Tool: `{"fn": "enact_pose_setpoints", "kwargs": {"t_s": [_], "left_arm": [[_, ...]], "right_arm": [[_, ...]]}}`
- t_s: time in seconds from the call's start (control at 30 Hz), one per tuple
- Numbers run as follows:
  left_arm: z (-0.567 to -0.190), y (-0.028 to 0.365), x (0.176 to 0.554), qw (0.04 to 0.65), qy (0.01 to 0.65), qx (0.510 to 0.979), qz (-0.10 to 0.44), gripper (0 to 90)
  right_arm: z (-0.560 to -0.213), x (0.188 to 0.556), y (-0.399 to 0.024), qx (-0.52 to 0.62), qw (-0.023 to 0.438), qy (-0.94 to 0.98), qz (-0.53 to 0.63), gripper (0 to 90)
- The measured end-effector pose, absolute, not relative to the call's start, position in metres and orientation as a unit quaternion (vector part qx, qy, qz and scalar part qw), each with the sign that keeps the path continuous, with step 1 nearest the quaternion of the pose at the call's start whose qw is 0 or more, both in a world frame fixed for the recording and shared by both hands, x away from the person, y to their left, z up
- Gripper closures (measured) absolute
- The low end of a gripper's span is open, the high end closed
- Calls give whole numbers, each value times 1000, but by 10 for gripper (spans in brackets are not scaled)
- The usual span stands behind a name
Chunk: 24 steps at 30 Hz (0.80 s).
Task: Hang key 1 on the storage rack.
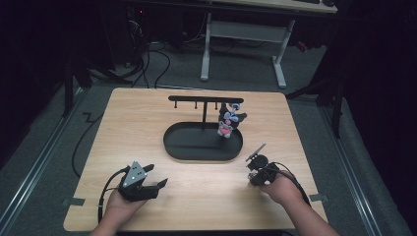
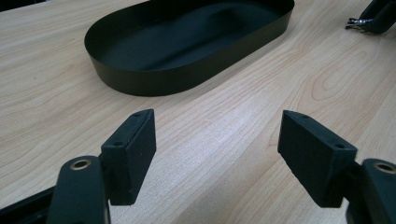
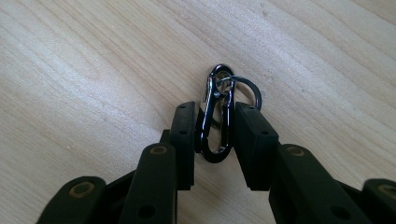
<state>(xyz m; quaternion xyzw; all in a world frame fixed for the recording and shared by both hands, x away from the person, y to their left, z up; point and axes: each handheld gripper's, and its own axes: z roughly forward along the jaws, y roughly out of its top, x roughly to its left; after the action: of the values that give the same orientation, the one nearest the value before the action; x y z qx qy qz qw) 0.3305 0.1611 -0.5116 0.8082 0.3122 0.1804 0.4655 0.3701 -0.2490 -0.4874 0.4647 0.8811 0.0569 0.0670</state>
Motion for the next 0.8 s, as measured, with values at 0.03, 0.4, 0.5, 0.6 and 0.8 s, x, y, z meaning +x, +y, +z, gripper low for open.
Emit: {"fn": "enact_pose_setpoints", "kwargs": {"t_s": [0.03,0.4,0.5,0.6,0.8], "left_arm": [[-512,161,330,466,312,808,179,287],[-512,159,329,466,312,809,179,288],[-512,159,329,465,312,809,178,288],[-512,159,329,466,313,808,178,288],[-514,157,331,463,311,811,177,289]], "right_arm": [[-487,370,-249,465,66,881,58,702],[-486,366,-254,467,69,878,74,707],[-486,363,-255,474,65,874,79,698],[-487,362,-260,476,68,872,91,608],[-487,356,-264,466,68,878,84,672]]}}
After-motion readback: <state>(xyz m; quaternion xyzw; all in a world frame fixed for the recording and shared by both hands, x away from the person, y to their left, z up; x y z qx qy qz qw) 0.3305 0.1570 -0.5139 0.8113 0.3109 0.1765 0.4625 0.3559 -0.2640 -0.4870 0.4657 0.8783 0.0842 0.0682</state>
